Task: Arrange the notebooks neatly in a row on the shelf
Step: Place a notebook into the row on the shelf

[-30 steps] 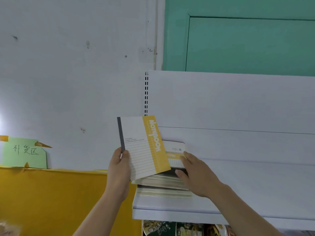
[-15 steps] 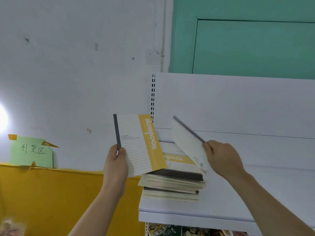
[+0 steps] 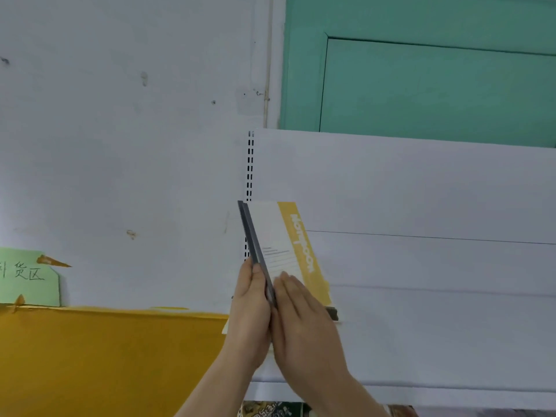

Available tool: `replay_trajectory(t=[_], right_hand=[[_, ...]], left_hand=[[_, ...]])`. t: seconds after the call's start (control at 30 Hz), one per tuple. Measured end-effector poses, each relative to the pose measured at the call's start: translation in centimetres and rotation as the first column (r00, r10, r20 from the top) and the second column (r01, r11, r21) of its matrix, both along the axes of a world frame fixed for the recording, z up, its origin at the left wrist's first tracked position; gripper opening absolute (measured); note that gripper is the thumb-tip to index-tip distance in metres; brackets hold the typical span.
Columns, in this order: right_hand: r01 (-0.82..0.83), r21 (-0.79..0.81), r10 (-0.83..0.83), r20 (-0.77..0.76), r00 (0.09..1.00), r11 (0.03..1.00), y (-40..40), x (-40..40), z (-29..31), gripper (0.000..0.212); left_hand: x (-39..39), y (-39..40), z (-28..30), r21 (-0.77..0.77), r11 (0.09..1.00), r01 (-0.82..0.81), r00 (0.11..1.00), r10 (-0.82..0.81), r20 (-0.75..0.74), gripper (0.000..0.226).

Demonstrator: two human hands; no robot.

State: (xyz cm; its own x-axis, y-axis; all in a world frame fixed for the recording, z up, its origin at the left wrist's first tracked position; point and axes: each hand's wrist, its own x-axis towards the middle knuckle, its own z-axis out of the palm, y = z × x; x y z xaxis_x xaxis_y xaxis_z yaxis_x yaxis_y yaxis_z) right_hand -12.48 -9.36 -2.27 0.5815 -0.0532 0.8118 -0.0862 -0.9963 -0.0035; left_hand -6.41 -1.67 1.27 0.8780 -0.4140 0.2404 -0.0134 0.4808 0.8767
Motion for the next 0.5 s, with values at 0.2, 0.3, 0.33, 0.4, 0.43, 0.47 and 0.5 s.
replay_trajectory(t=[0.2,0.3,0.33,0.4,0.43,0.47,0.5], right_hand=[[-0.047,0.004,0.047,-0.044,0.998,0.999,0.6,-0.7,0.5,0.048],[-0.109,0.024,0.109,0.019,0.994,0.994,-0.6,-1.4,0.9,0.045],[-0.094,0.042,0.092,0.034,0.995,0.995,-1.5,-1.5,1.1,0.045],[0.010,0.113,-0.013,0.028,1.000,0.993,-3.8,-1.4,1.5,0.050],[0.083,0.155,-0.080,-0.021,0.997,0.984,-4.9,-1.2,1.8,0.052],[0.147,0.182,-0.127,-0.118,0.985,0.972,-6.1,-1.0,1.9,0.054],[0.187,0.181,-0.140,-0.242,0.960,0.966,-7.0,-0.9,2.0,0.054]], left_hand=[[-0.1,0.3,-0.3,0.052,0.996,-0.077,0.993,0.073,0.090,0.019],[0.5,1.1,-0.3,0.057,0.983,-0.174,0.977,0.165,0.138,0.019],[0.8,1.4,-0.3,0.057,0.976,-0.209,0.968,0.198,0.155,0.019],[1.4,2.2,-0.3,0.043,0.963,-0.265,0.954,0.255,0.160,0.018],[1.8,2.6,-0.3,0.034,0.958,-0.285,0.949,0.278,0.147,0.018],[2.1,3.1,-0.4,0.026,0.954,-0.300,0.947,0.294,0.132,0.017],[2.4,3.6,-0.4,0.023,0.949,-0.314,0.944,0.310,0.113,0.017]])
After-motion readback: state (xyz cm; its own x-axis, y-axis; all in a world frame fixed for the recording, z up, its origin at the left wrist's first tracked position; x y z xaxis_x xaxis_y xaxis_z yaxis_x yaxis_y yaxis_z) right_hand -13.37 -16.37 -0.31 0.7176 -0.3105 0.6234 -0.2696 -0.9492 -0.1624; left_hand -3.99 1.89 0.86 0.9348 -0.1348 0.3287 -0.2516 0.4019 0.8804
